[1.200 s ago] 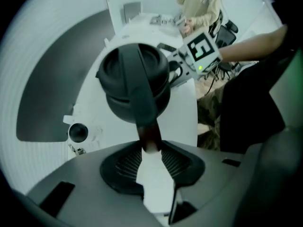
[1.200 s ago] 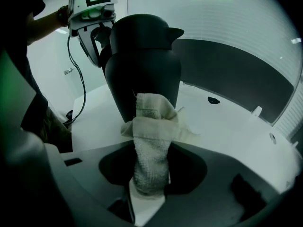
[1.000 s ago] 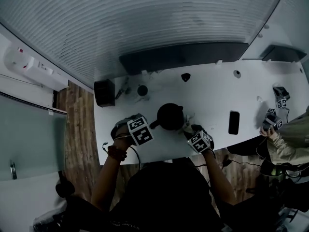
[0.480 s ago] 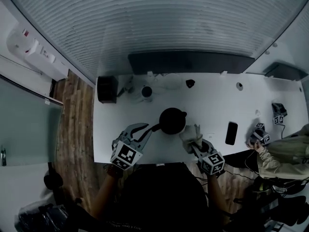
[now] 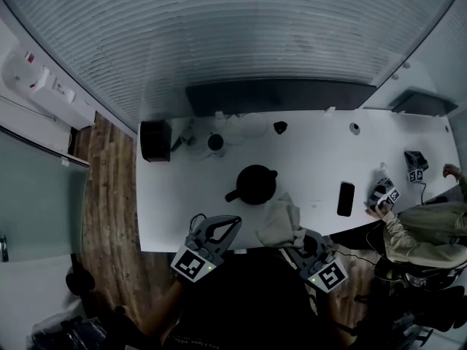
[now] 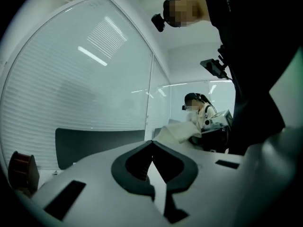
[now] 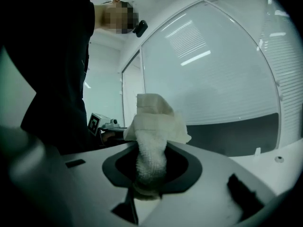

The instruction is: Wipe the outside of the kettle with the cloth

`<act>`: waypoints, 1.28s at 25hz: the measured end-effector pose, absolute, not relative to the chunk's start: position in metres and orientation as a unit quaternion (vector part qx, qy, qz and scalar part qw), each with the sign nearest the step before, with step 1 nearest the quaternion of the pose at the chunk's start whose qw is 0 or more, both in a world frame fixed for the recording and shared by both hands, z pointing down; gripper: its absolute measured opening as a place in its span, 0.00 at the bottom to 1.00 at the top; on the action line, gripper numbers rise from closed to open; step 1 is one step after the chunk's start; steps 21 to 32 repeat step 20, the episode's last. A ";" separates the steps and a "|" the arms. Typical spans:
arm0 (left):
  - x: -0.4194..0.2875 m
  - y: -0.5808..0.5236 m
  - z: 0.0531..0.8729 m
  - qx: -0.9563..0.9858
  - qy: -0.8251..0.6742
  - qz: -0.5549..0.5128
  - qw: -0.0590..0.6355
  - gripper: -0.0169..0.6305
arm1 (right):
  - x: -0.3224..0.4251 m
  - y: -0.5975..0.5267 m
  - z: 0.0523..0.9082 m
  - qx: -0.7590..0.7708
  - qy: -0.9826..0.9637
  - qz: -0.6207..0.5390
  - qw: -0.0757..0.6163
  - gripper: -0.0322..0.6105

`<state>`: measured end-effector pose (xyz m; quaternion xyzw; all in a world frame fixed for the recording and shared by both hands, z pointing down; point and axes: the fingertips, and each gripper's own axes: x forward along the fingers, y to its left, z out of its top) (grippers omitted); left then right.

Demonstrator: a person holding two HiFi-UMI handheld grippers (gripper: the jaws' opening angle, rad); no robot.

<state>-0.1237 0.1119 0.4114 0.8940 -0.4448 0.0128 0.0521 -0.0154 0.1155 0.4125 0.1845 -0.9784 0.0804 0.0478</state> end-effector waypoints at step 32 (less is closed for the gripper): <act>-0.123 0.122 0.428 0.902 -0.427 0.047 0.039 0.03 | -0.031 0.125 0.416 0.224 -0.970 0.082 0.044 0.20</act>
